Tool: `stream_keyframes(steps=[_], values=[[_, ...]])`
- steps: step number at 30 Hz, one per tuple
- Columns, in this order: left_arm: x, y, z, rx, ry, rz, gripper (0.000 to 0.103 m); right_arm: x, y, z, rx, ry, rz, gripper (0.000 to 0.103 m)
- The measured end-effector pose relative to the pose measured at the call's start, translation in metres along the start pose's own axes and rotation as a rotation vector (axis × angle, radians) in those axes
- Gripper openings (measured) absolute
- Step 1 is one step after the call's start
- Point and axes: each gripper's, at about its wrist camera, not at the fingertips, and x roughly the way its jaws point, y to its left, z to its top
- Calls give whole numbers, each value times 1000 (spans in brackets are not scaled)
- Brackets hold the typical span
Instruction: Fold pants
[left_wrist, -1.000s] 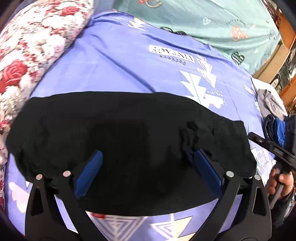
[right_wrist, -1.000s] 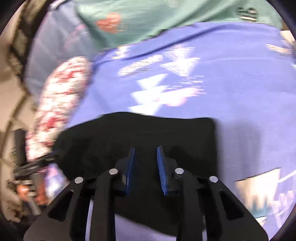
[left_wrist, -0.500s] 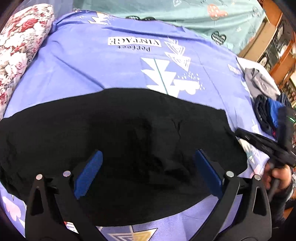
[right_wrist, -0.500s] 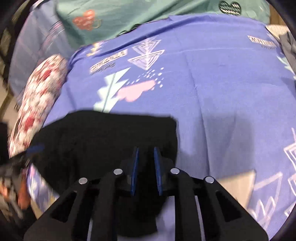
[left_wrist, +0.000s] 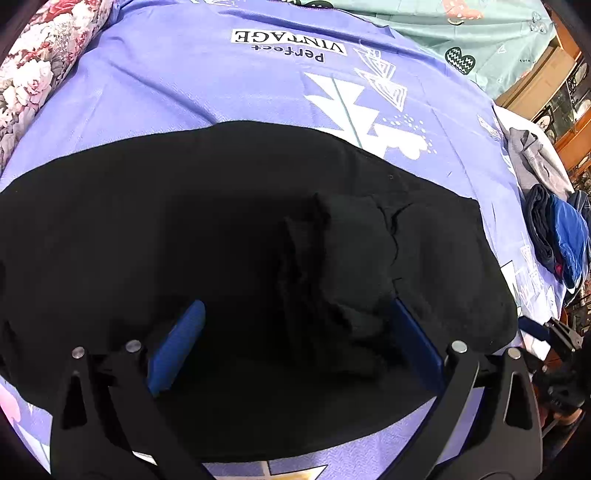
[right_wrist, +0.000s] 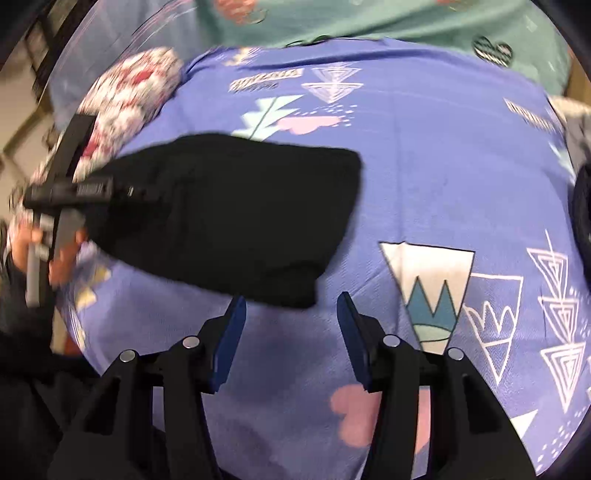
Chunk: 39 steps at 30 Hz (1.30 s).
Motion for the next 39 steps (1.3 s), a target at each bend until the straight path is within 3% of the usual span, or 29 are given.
stream_keyframes(steps=[8, 9, 10, 11, 14, 18, 21, 23, 27, 30, 34, 37, 39], values=[[-1, 0, -1, 2, -1, 3, 101, 18, -2, 5, -3, -17, -4, 34], [0, 1, -1, 0, 1, 3, 101, 18, -4, 6, 3, -20, -3, 30], [0, 1, -1, -2, 2, 3, 101, 16, -4, 6, 1, -23, -1, 16], [1, 2, -1, -3, 3, 5, 101, 12, -1, 6, -9, -29, -3, 11], [1, 2, 0, 1, 0, 10, 101, -7, 3, 1, -14, -48, 25, 9], [8, 0, 2, -1, 5, 19, 101, 1, -7, -12, 63, 31, 57, 7], [10, -3, 3, 3, 6, 28, 101, 5, -22, -15, 170, 30, 78, 8], [9, -5, 4, 13, 7, 32, 101, -3, -13, -11, 100, 35, -18, 30], [0, 4, 5, -2, -13, 29, 101, -29, -10, 3, 86, -52, 14, 31], [5, 7, 5, -22, -6, 19, 101, -25, -8, 12, 94, -97, 55, 31], [12, 8, 0, -4, 3, 38, 101, 17, -7, 7, 73, 32, 26, 33], [10, 9, -3, 11, 4, 50, 101, 12, -5, 13, 41, 50, 27, 39], [7, 9, -1, 3, 6, 41, 101, -4, -6, 28, 23, -14, 50, 42]])
